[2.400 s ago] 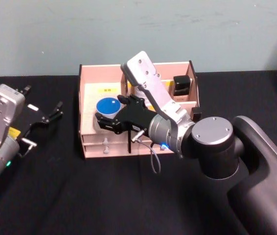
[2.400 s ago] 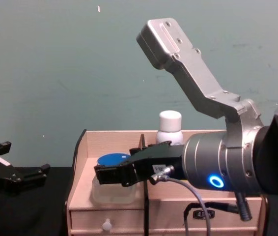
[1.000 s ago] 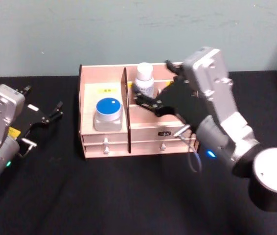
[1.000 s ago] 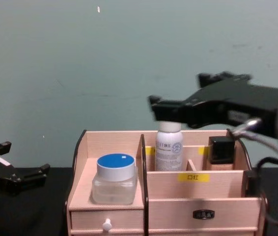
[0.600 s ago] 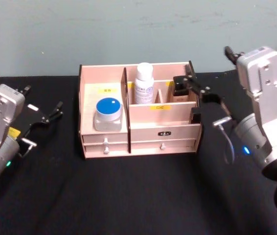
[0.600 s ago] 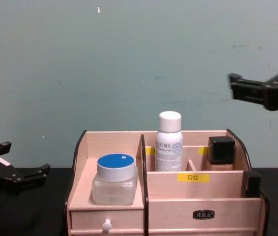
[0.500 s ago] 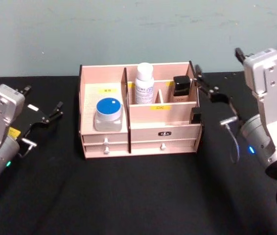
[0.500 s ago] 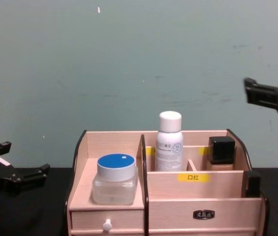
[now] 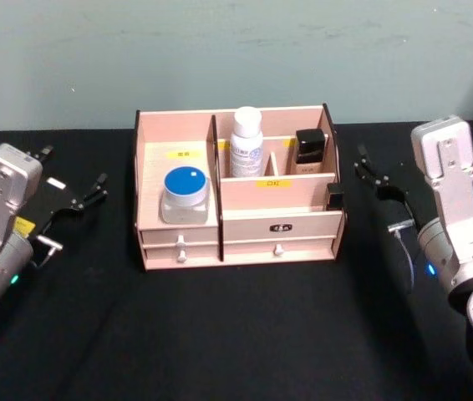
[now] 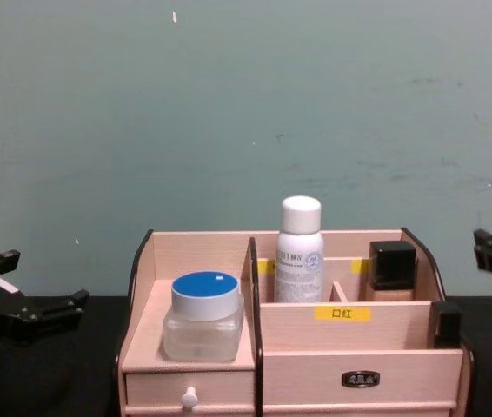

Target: Pick up the facial cleanser and watermelon frost from the table and place them into the tiered storage box.

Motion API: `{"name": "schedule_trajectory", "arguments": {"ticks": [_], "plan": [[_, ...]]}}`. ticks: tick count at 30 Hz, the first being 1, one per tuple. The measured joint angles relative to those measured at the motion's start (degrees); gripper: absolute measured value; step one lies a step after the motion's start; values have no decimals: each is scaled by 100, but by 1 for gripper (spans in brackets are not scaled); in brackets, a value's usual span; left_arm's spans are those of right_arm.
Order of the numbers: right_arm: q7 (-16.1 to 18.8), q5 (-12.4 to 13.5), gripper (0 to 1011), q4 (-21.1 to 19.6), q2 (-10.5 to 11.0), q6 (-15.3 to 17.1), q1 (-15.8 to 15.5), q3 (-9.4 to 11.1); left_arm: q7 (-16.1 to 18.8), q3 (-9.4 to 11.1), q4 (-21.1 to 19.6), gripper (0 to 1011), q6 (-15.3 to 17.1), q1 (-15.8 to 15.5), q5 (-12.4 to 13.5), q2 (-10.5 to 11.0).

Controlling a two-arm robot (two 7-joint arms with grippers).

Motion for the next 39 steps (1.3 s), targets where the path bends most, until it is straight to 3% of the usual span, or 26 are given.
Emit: {"name": "schedule_trajectory", "arguments": {"ticks": [10,39], "plan": [[20,-222,1002,533,-96,-57,-13,-5,0,0,0,1001,0,0,0,0],[19,-189,1002,416,-72,-48,-13,-15,0,0,0,1001,0,0,0,0]]}}
